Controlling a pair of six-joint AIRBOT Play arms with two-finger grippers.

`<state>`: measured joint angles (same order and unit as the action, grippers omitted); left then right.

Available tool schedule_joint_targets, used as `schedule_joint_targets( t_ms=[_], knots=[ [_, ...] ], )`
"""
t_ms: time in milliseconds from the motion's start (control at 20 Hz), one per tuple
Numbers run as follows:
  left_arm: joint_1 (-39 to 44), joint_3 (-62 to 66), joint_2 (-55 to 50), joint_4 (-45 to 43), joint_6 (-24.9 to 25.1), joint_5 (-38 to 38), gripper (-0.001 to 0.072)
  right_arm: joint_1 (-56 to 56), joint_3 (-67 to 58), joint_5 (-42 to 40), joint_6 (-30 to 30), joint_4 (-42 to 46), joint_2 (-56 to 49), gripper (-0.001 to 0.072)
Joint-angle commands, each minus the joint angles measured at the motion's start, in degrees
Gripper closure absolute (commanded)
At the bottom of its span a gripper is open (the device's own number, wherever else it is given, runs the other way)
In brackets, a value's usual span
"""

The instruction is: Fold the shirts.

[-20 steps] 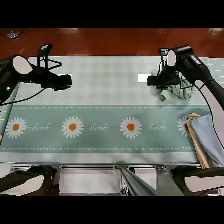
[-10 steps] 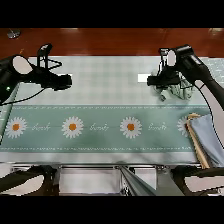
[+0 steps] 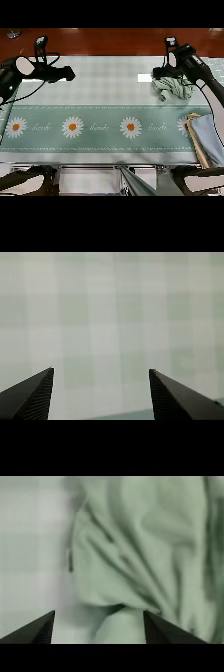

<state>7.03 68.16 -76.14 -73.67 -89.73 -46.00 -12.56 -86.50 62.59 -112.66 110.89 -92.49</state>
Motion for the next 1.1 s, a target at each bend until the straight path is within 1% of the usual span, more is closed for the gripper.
schedule_joint_targets(
  t_ms=[0,100,150,300,400,550,600,650,700,750,800,900,1000,1050],
  knots=[
    [-0.87,0.00,-0.76,-2.49,0.09,9.25,0.0006,5.68,-0.07,-7.26,-7.21,11.32,-0.52,0.0077],
    [-1.75,0.00,-1.25,-2.47,0.09,10.08,0.0006,12.41,-0.07,-6.45,-11.50,10.05,-1.51,0.0077],
    [-2.08,0.00,-1.51,-2.49,0.09,9.99,0.0006,15.54,-0.07,-5.84,-12.59,8.55,-2.12,0.0078],
    [-2.29,0.00,-2.95,-2.45,0.07,9.31,0.0007,23.17,-0.07,-3.06,-11.56,-0.59,-4.24,0.0078],
    [-1.79,-0.02,-3.93,-2.38,0.02,8.52,0.0007,25.79,-0.04,-0.76,-6.86,-8.83,-6.40,0.0078],
    [-0.81,-0.02,-4.76,-1.75,0.04,6.60,0.0007,26.62,-0.07,1.42,3.58,-22.73,-9.84,0.0085],
    [-0.66,-0.02,-4.79,-1.03,0.04,6.23,0.0008,26.29,-0.04,2.27,6.25,-26.67,-10.36,0.0114],
    [-0.66,0.00,-4.70,-0.35,0.04,5.95,0.0008,26.29,-0.07,3.19,7.45,-29.90,-10.45,0.0273],
    [-0.76,0.20,-4.46,-0.09,0.07,4.55,0.0008,26.32,-0.48,4.42,10.40,-34.60,-10.25,0.0613],
    [-1.38,0.94,-4.07,-0.09,0.09,1.33,0.0008,26.32,-1.62,5.62,13.31,-38.25,-9.73,0.0689],
    [-2.54,2.19,-3.34,-0.09,0.59,-3.56,0.0008,26.32,-3.56,6.60,14.73,-40.02,-8.41,0.0689],
    [-5.35,3.98,-0.39,-0.07,4.17,-12.28,0.0008,25.94,-8.15,5.64,16.22,-39.76,-3.48,0.0689],
    [-7.74,3.65,5.11,-0.04,5.09,-16.94,0.0008,25.90,-12.96,2.19,16.96,-40.22,3.02,0.0690],
    [-8.13,2.78,8.76,0.20,5.09,-18.05,0.0008,25.90,-14.93,-0.02,17.07,-40.79,6.64,0.0690]
  ],
)
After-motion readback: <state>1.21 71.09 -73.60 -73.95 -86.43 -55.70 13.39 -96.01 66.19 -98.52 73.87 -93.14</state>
